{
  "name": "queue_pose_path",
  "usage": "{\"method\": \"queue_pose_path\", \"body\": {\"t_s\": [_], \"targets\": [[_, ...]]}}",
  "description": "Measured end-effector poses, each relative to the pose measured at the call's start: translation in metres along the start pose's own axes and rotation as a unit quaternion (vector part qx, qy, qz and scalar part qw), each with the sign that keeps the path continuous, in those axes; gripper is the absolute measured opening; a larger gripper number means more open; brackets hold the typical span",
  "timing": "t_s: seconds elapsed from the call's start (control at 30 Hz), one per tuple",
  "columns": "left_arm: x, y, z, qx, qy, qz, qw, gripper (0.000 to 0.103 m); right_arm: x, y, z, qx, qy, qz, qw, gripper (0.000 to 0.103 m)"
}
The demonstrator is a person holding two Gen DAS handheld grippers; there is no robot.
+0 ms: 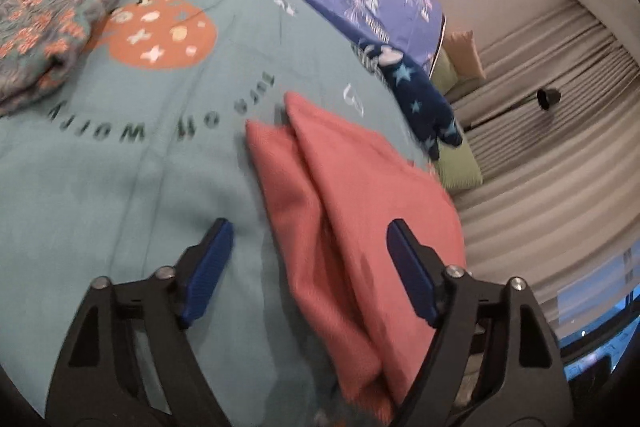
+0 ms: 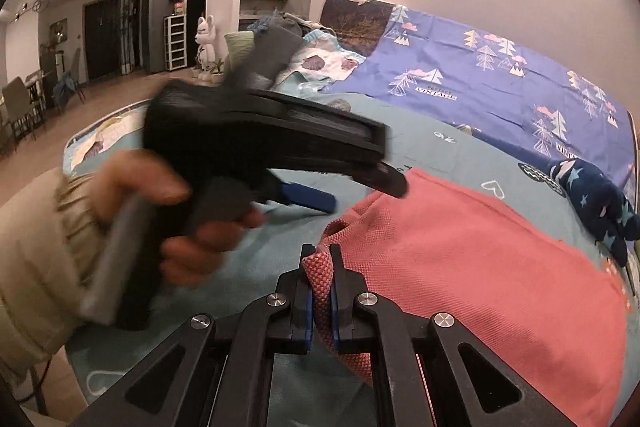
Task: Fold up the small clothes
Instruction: 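Grasp the folded shirt corner with the right tool while the left tool grasps beside it, then lift the shirt corner with both tools and fold it over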
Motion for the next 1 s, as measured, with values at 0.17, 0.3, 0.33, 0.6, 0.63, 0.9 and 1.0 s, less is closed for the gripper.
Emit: {"method": "queue_pose_path", "body": {"t_s": [0.17, 0.3, 0.33, 0.6, 0.63, 0.9, 1.0], "targets": [[0.005, 0.016, 0.013, -0.016, -0.020, 0.013, 0.9996, 0.008, 0.003, -0.004, 0.002, 0.003, 0.013, 0.002, 1.000, 0.005], [0.032, 0.010, 0.021, 0.001, 0.023, 0.026, 0.9994, 0.008, 0.013, -0.012, 0.004, 0.015, 0.031, 0.002, 0.999, 0.005], [0.039, 0.009, 0.024, 0.004, 0.034, 0.029, 0.9990, 0.008, 0.017, -0.014, 0.005, 0.018, 0.038, 0.004, 0.999, 0.005], [0.088, 0.011, 0.038, 0.011, 0.090, 0.058, 0.9942, 0.007, 0.052, -0.044, 0.012, 0.056, 0.087, -0.008, 0.995, 0.005], [0.095, 0.012, 0.038, 0.012, 0.094, 0.060, 0.9937, 0.007, 0.059, -0.049, 0.012, 0.059, 0.099, -0.007, 0.993, 0.005], [0.161, 0.039, 0.034, 0.005, 0.143, 0.066, 0.9875, 0.007, 0.108, -0.087, -0.003, 0.088, 0.155, -0.024, 0.984, 0.005], [0.190, 0.054, 0.027, -0.002, 0.169, 0.066, 0.9835, 0.007, 0.132, -0.103, -0.013, 0.100, 0.180, -0.035, 0.978, 0.005]]}}
Point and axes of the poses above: each gripper's, at about its wrist camera, not at the fingertips, and y roughly the way its jaws point, x to its right, z to its top, the point moved 3 cm from there along y, roughly the way its jaws point, and after that the axes turned 9 degrees about x, right-handed, at the moved point
